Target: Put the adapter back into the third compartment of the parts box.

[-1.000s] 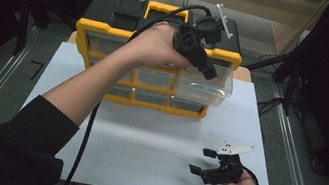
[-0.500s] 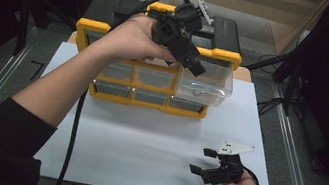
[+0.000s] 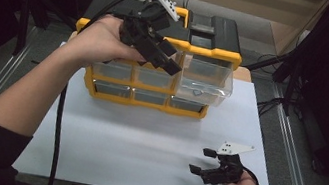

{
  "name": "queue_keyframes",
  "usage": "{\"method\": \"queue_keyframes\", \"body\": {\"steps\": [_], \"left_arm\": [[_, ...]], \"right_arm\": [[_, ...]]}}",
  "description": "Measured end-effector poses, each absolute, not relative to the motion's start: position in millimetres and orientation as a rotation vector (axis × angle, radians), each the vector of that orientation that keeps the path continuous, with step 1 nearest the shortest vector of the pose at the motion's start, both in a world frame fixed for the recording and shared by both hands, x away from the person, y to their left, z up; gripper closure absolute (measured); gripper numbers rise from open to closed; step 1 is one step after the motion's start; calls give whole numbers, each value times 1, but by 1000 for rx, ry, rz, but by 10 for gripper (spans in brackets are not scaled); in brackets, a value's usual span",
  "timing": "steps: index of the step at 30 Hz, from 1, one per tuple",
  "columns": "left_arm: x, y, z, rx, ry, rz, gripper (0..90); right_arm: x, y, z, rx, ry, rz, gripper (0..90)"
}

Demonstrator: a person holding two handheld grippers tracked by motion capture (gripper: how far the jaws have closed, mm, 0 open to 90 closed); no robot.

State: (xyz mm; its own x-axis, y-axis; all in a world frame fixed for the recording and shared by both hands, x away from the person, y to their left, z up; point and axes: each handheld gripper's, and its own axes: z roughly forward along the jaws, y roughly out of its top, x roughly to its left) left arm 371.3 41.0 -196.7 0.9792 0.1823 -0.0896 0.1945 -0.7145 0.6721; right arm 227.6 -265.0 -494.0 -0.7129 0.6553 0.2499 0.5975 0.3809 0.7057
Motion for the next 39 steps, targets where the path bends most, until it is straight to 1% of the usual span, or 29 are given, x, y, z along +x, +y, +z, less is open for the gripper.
{"method": "queue_keyframes", "body": {"steps": [3, 5, 9, 10, 16, 19, 20, 21, 28, 32, 39], "left_arm": [[368, 50, -200, 2375, 281, -5, 354], [366, 56, -205, 2373, 286, -5, 329], [362, 65, -216, 2375, 313, 0, 312], [360, 69, -221, 2369, 334, 16, 292], [354, 78, -236, 2346, 356, 54, 291], [349, 83, -242, 2331, 372, 117, 291], [347, 85, -246, 2324, 383, 159, 286], [346, 86, -248, 2319, 396, 170, 263], [342, 93, -262, 2308, 416, 163, 255], [338, 97, -274, 2304, 428, 191, 254], [333, 101, -296, 2309, 449, 180, 254]], "right_arm": [[228, -265, -494, 1161, 2548, 1255, 135], [227, -266, -493, 1163, 2539, 1259, 135], [228, -266, -493, 1168, 2539, 1255, 135], [229, -265, -492, 1166, 2539, 1254, 135], [231, -265, -493, 1163, 2538, 1249, 135], [232, -263, -491, 1155, 2541, 1257, 135], [232, -263, -490, 1155, 2532, 1273, 135], [232, -264, -490, 1152, 2530, 1274, 135], [234, -263, -490, 1155, 2534, 1268, 135], [236, -264, -490, 1164, 2532, 1265, 135], [237, -263, -490, 1154, 2538, 1263, 135]]}}
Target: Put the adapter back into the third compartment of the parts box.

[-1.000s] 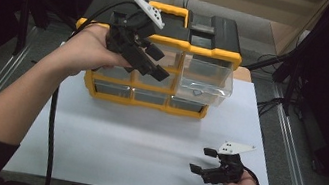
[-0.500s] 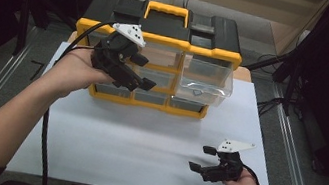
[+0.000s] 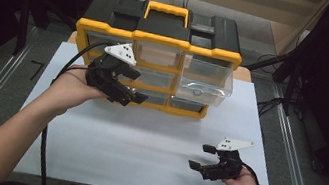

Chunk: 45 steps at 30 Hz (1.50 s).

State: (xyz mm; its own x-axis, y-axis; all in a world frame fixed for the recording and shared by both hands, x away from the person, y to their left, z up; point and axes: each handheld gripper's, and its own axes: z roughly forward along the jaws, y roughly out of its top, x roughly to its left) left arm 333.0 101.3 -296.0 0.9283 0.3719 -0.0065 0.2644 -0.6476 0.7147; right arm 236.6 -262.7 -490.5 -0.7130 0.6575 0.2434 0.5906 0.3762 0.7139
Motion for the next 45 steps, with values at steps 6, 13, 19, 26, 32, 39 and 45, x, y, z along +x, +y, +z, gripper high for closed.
{"method": "queue_keyframes", "body": {"steps": [6, 13, 19, 26, 32, 39, 45], "left_arm": [[328, 106, -311, 2286, 468, 175, 254], [327, 114, -335, 2280, 504, 147, 254], [326, 121, -359, 2284, 551, 143, 254], [321, 124, -386, 2275, 598, 123, 254], [314, 128, -405, 2268, 612, 147, 254], [307, 136, -423, 2242, 638, 158, 254], [302, 148, -436, 2239, 666, 163, 254]], "right_arm": [[238, -261, -490, 1156, 2530, 1278, 135], [237, -260, -490, 1140, 2542, 1262, 135], [237, -260, -492, 1152, 2544, 1258, 135], [236, -260, -492, 1141, 2554, 1252, 135], [236, -261, -493, 1141, 2551, 1244, 135], [235, -261, -493, 1151, 2553, 1241, 135], [233, -262, -494, 1154, 2555, 1239, 135]]}}
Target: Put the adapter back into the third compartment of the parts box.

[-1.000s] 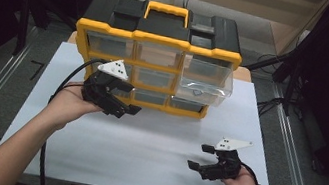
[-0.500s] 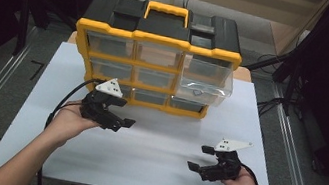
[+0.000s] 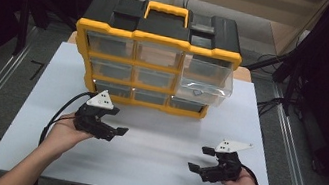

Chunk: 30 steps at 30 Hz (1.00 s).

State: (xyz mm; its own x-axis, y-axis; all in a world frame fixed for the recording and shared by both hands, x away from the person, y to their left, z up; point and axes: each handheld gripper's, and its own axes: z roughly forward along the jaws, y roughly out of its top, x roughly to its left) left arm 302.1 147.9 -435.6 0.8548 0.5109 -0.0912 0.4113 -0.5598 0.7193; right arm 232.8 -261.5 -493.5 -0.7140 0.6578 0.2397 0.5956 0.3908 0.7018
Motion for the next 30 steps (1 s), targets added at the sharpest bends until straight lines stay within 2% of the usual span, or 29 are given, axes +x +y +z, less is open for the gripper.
{"method": "queue_keyframes", "body": {"steps": [11, 13, 17, 30], "left_arm": [[289, 173, -451, 2239, 720, 121, 254], [287, 177, -453, 2250, 726, 108, 220], [282, 187, -456, 2247, 745, 90, 220], [272, 212, -460, 2238, 807, 98, 221]], "right_arm": [[230, -263, -494, 1158, 2555, 1232, 135], [230, -263, -494, 1157, 2558, 1228, 135], [230, -263, -494, 1153, 2561, 1221, 135], [229, -264, -495, 1155, 2563, 1213, 135]]}}
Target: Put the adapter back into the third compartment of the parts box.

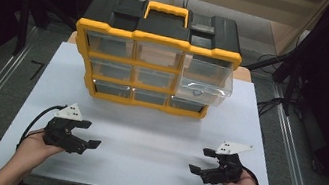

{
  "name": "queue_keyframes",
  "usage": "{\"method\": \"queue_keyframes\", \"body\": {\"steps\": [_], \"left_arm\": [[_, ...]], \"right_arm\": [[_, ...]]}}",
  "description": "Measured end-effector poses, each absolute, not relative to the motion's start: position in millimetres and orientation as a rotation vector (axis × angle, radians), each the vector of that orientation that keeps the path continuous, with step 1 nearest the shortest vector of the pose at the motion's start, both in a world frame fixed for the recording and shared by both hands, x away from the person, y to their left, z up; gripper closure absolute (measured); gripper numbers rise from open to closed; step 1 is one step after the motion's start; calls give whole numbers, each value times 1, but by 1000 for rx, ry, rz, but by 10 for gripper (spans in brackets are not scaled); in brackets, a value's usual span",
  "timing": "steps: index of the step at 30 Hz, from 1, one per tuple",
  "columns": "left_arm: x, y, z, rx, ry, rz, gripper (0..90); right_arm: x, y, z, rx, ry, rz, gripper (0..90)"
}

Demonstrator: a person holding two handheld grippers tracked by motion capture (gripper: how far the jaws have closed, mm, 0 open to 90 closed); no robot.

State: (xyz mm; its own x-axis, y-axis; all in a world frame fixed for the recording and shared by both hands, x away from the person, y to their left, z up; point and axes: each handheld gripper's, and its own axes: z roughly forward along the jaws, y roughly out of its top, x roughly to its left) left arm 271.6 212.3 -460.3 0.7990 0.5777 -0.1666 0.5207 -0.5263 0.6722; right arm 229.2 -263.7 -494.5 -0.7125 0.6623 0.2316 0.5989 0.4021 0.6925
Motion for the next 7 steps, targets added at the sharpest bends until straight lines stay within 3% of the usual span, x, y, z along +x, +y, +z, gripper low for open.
{"method": "queue_keyframes", "body": {"steps": [7], "left_arm": [[273, 212, -465, 2254, 819, 91, 220]], "right_arm": [[229, -264, -495, 1159, 2568, 1205, 135]]}}
